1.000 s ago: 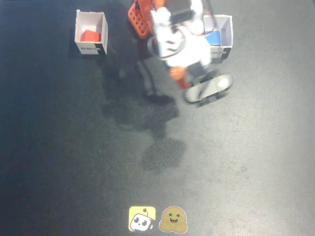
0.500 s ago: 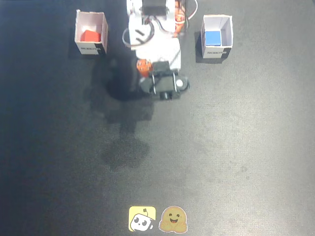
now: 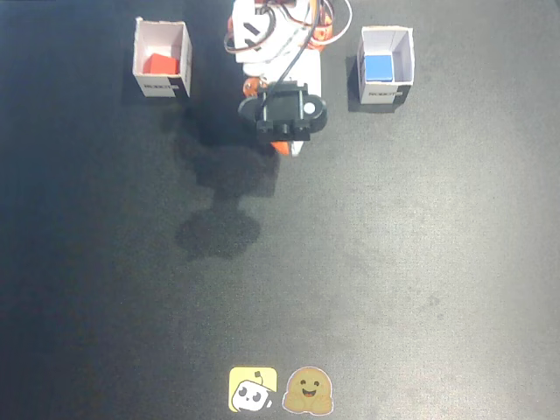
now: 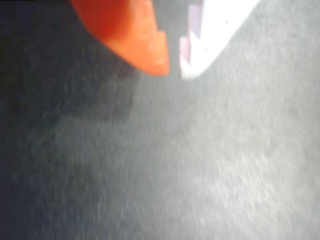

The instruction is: Put the red cube in the right box and the blue cube in the left box.

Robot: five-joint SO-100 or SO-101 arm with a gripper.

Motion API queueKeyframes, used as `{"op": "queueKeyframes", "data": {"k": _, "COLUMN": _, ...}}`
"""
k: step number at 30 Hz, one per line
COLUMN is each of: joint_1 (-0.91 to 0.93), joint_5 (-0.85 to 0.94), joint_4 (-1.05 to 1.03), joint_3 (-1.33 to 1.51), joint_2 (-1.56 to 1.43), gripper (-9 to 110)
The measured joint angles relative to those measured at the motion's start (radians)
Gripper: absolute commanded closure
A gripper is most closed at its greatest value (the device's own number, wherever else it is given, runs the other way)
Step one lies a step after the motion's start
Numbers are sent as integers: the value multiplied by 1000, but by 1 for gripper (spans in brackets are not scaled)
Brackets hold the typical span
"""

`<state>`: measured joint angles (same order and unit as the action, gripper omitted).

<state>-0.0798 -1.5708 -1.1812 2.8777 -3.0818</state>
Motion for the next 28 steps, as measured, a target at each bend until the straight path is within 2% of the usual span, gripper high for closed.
{"op": "queueKeyframes", "data": {"k": 5, "joint_1": 5, "joint_5": -3, "joint_4": -80, "joint_3": 0, "joint_2": 0, "gripper": 101}}
{"op": "queueKeyframes", "data": {"k": 28, "joint_1": 9, "joint_5": -17, "joint_4": -86, "joint_3": 0, "joint_2": 0, "gripper": 101}}
